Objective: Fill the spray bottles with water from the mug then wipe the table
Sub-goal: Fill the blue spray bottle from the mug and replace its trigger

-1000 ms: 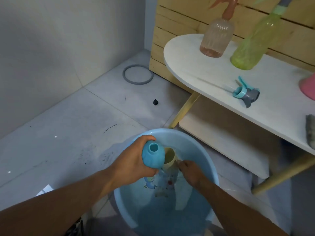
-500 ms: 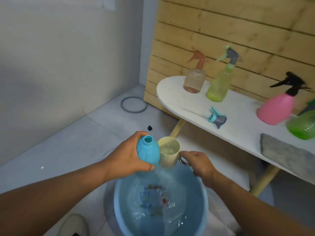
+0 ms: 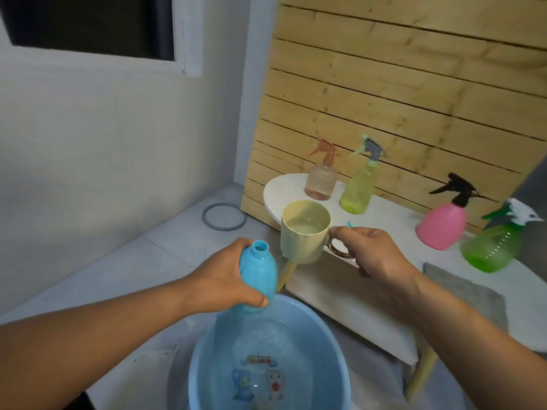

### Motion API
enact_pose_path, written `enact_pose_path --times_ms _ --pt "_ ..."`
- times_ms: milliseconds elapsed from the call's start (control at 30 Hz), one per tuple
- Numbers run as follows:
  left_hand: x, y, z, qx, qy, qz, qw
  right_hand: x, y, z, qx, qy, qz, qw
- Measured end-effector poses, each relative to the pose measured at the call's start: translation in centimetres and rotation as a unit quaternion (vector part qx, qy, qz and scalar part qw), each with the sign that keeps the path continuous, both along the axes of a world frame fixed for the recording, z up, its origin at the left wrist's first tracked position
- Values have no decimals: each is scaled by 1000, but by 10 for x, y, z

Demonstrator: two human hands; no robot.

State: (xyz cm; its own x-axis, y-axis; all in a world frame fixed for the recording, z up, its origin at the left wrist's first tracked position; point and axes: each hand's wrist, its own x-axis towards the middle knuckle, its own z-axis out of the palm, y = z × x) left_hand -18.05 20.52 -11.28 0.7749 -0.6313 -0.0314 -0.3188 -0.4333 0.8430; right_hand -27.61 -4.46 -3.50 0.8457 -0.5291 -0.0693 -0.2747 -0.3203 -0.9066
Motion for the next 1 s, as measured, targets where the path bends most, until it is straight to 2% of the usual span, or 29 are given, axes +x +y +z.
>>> enact_pose_path --times_ms 633,1000 --pt "-9 -28 -28 16 9 -12 1000 5 -3 -9 -97 -44 -1 994" --pt "-5 -30 -30 14 -3 -8 1000 -1 1 -8 -162 -36 19 986"
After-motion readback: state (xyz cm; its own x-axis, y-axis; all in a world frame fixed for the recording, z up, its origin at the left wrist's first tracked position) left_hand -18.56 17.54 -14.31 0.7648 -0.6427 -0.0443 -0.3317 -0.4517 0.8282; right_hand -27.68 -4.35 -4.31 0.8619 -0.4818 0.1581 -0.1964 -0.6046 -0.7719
